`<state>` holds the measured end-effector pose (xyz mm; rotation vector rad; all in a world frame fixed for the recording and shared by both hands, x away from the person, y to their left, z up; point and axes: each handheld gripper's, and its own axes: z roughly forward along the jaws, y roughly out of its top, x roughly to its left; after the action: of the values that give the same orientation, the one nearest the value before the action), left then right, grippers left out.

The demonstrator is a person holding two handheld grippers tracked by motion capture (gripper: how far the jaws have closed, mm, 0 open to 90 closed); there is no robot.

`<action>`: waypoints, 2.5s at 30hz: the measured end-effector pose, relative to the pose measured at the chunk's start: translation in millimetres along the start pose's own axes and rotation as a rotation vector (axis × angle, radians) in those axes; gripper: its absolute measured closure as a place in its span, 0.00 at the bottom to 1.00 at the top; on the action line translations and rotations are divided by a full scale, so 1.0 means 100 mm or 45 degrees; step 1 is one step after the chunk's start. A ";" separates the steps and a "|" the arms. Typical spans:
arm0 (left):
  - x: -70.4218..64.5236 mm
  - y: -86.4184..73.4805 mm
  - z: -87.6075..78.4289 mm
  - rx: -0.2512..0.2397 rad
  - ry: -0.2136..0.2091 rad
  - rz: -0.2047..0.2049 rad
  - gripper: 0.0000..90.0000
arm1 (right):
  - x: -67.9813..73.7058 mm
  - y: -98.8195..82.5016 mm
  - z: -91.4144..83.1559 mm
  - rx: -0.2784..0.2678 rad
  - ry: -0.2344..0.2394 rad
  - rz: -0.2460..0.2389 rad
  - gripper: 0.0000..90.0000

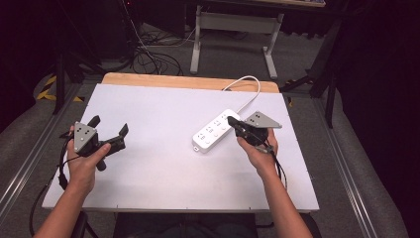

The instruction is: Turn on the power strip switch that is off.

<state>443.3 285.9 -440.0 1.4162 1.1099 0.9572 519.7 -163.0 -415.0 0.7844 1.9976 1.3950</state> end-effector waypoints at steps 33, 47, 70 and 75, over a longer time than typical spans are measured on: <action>0.01 -0.02 0.01 0.015 -0.004 -0.001 0.07 | 0.03 -0.11 0.41 0.199 0.077 -0.034 1.00; 0.01 -0.02 0.00 0.016 -0.003 -0.004 0.07 | 0.05 -0.27 0.63 0.375 0.106 -0.016 1.00; 0.01 -0.02 0.00 0.017 -0.005 -0.004 0.08 | 0.05 -0.34 0.68 0.423 0.097 0.044 1.00; 0.00 -0.02 0.00 0.016 -0.008 -0.001 0.08 | 0.07 -0.34 0.69 0.428 0.082 0.057 1.00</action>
<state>443.3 286.1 -442.3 1.4280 1.1135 0.9465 561.0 -125.3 -468.0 0.9432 2.3128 1.1332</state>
